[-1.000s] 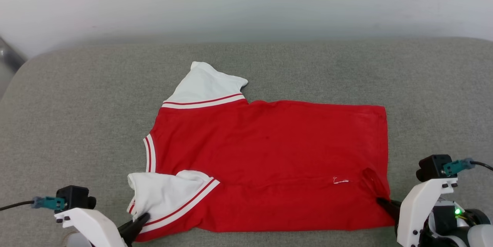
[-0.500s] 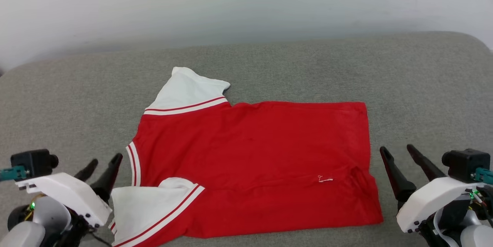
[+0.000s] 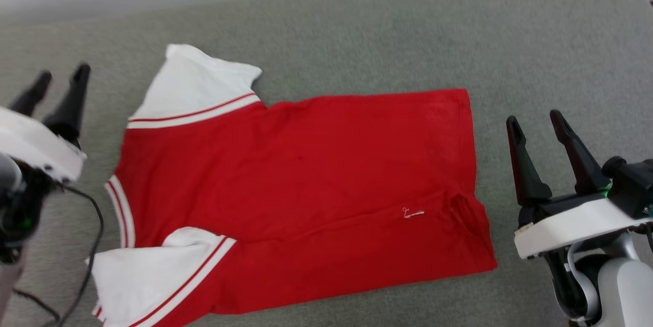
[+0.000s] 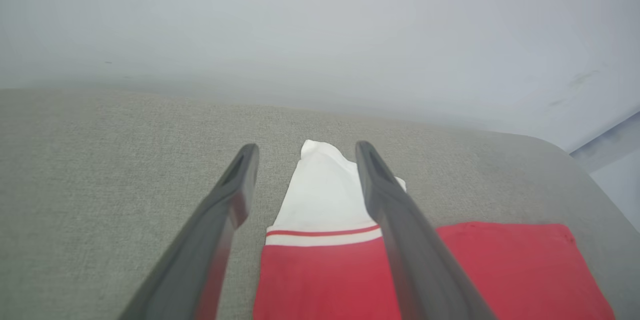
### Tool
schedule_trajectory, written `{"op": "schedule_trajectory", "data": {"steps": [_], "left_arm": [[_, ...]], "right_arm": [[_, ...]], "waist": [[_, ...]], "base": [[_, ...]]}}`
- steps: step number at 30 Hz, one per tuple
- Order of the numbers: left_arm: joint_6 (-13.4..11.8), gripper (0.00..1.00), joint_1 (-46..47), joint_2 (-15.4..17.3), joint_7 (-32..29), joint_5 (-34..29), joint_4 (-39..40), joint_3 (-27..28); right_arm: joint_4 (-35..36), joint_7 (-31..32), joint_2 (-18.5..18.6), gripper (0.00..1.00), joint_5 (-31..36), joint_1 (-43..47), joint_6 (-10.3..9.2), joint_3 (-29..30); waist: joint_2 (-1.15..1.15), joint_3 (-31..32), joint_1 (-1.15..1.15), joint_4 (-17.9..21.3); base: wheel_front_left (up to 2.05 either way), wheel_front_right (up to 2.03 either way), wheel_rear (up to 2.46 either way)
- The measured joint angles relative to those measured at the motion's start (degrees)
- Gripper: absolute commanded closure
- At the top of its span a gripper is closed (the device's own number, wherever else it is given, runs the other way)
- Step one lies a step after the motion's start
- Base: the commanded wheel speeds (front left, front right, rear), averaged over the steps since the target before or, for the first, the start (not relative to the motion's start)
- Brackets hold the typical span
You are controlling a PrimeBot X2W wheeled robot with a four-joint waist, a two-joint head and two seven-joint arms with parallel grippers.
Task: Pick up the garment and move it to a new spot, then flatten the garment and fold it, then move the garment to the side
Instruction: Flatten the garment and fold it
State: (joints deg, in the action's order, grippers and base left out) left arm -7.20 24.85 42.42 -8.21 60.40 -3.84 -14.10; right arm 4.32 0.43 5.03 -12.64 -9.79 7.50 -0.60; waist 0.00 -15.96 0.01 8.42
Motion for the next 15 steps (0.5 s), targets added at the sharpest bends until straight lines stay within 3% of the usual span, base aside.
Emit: {"op": "schedule_trajectory", "data": {"steps": [6, 11, 15], "left_arm": [[3.31, 0.00, 11.55, 1.58, -5.50, -0.22, -4.71, -1.18], [6.49, 0.00, 21.02, 3.92, -16.18, 1.47, -8.01, -3.90], [7.05, 0.00, 27.69, 5.76, -26.63, 3.04, -10.00, -6.19]], "right_arm": [[2.68, -0.42, -1.13, 0.00, 1.13, -2.14, 0.00, -1.80], [3.94, -0.27, -1.47, 0.00, 1.38, -2.96, 0.00, -2.26], [4.79, -0.43, -1.67, 0.00, 1.38, -3.18, 0.00, -2.75]], "waist": [[0.00, -6.08, 0.00, 2.59], [0.00, -9.65, 0.01, 5.04], [0.00, -11.87, 0.01, 6.72]], "base": [[0.00, 0.00, 0.00], [0.00, 0.00, 0.00], [0.00, 0.00, 0.00]]}}
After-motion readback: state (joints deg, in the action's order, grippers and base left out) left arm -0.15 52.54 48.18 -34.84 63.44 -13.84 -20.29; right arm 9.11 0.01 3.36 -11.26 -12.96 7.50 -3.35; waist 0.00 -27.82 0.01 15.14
